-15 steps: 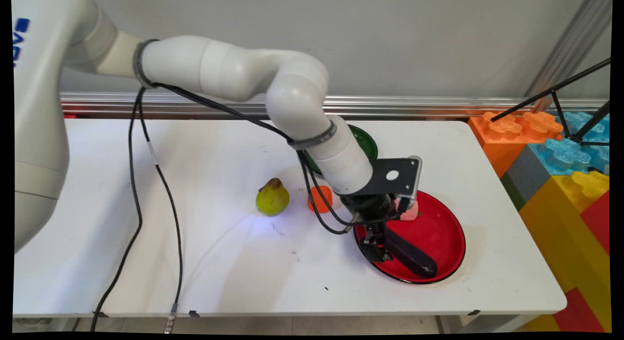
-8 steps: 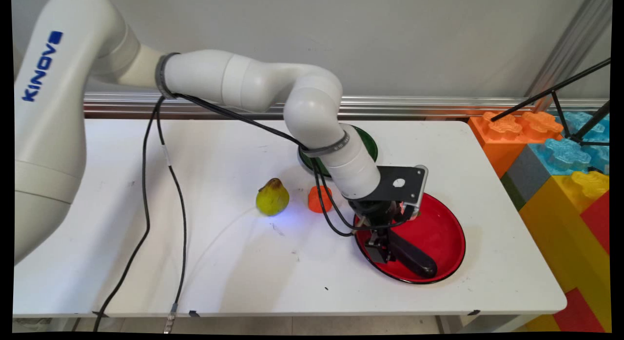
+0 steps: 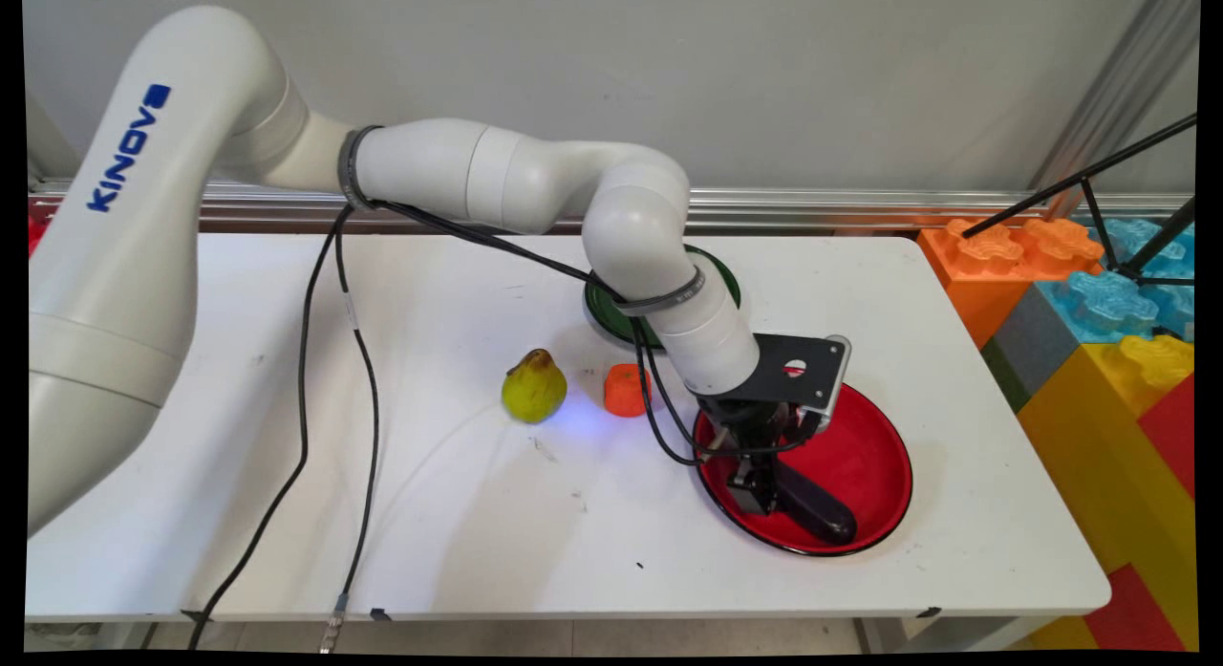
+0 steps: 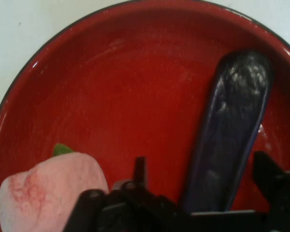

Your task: Pick up the eggplant from the red plate, then place the picked object on the table

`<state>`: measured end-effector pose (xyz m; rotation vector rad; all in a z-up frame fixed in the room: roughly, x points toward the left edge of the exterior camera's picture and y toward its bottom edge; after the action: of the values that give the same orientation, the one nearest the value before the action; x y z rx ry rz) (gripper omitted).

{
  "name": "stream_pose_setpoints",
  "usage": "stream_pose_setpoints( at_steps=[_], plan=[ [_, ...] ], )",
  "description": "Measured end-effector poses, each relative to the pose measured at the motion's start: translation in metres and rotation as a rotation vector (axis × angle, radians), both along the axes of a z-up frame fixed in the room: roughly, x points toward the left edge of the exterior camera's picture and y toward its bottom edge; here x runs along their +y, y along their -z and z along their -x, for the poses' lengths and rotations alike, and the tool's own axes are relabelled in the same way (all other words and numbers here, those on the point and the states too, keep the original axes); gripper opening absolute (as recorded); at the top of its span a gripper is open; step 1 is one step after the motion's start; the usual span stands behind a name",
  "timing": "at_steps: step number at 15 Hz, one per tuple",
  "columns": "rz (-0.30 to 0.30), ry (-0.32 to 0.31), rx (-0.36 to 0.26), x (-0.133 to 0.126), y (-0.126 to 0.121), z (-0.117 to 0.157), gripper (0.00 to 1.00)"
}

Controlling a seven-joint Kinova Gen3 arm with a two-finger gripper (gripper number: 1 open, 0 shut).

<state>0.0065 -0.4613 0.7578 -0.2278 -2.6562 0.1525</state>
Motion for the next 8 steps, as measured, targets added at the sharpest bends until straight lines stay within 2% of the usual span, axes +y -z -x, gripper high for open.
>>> stream_pose_setpoints(
  at_steps=[8],
  plan=[
    [-0.022,0.024,-0.008,0.0018,0.0048,0.0033,0.00]
  ],
)
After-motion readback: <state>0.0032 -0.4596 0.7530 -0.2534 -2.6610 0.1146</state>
